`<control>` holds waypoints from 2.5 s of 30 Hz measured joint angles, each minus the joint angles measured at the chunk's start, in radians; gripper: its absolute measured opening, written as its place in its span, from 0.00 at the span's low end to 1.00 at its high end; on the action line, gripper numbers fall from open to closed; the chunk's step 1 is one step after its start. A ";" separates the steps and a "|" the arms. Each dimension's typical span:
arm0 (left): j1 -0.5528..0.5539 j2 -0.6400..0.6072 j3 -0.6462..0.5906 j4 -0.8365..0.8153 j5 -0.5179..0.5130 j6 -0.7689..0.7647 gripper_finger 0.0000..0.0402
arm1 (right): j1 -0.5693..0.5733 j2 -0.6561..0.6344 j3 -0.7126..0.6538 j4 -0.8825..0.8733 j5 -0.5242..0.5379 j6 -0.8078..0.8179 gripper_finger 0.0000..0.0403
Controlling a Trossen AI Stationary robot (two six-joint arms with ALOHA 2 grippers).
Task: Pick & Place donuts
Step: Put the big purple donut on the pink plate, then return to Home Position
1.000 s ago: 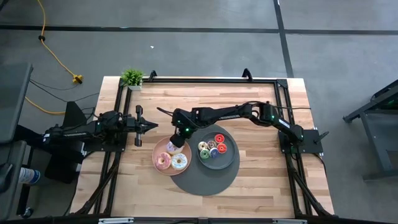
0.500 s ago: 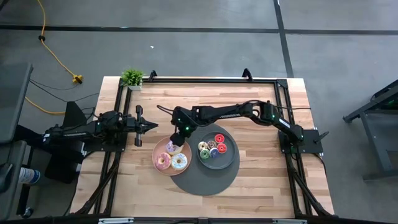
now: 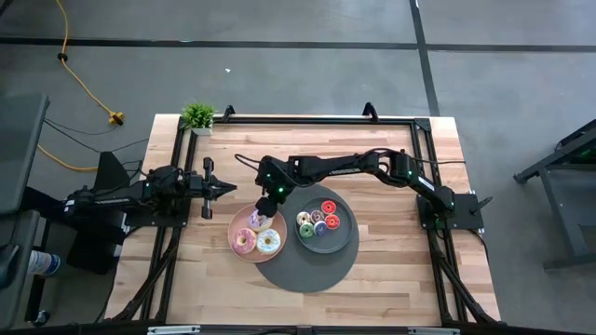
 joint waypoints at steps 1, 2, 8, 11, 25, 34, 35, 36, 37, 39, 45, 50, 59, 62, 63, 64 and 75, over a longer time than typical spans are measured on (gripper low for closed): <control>0.000 0.000 0.000 0.000 0.000 0.000 0.00 | 0.000 -0.003 0.000 -0.003 0.003 -0.009 0.54; 0.000 0.000 0.000 0.000 0.000 0.000 0.00 | 0.000 -0.007 0.000 0.002 0.011 -0.018 0.54; 0.000 0.000 0.000 0.000 0.000 0.000 0.00 | -0.008 -0.038 0.000 -0.014 0.025 -0.104 0.54; 0.000 0.000 0.000 0.000 0.000 0.000 0.00 | -0.008 -0.046 0.000 -0.021 0.025 -0.191 0.54; 0.000 0.000 0.000 0.000 -0.006 0.000 0.00 | 0.004 -0.107 -0.002 -0.032 0.146 -0.659 0.53; 0.000 0.000 0.000 0.000 -0.007 0.000 0.00 | 0.014 -0.224 -0.314 0.504 0.162 -0.544 0.53; 0.000 0.000 0.000 0.000 -0.007 0.000 0.00 | 0.013 -0.245 -0.354 0.557 0.174 -0.518 0.53; 0.000 0.000 0.000 0.000 -0.007 0.000 0.00 | 0.010 -0.271 -0.395 0.603 0.183 -0.497 0.53; 0.000 0.000 0.000 0.000 -0.007 0.000 0.00 | 0.007 -0.295 -0.436 0.643 0.202 -0.484 0.53; 0.000 0.000 0.000 0.000 -0.007 0.000 0.00 | 0.000 -0.342 -0.514 0.707 0.229 -0.481 0.53; 0.000 0.000 0.000 0.000 -0.007 0.000 0.00 | -0.028 -0.492 -0.715 0.751 0.315 -0.491 0.53; 0.000 0.000 0.000 -0.001 -0.008 0.000 0.00 | -0.062 -0.623 -0.833 0.658 0.315 -0.491 0.53; 0.000 0.000 0.000 0.000 -0.008 0.000 0.00 | -0.139 -0.843 -1.011 0.472 0.312 -0.491 0.52; 0.000 0.000 0.000 0.000 -0.008 0.000 0.00 | -0.164 -0.916 -1.082 0.474 0.309 -0.468 0.52; 0.000 0.000 0.000 0.000 -0.008 0.000 0.00 | -0.171 -0.939 -1.107 0.475 0.307 -0.456 0.52; 0.000 0.000 0.000 0.000 -0.008 0.000 0.00 | -0.178 -0.961 -1.132 0.475 0.308 -0.446 0.52; 0.000 0.000 0.000 0.000 -0.008 0.000 0.00 | -0.218 -1.169 -1.387 0.547 0.318 -0.431 0.52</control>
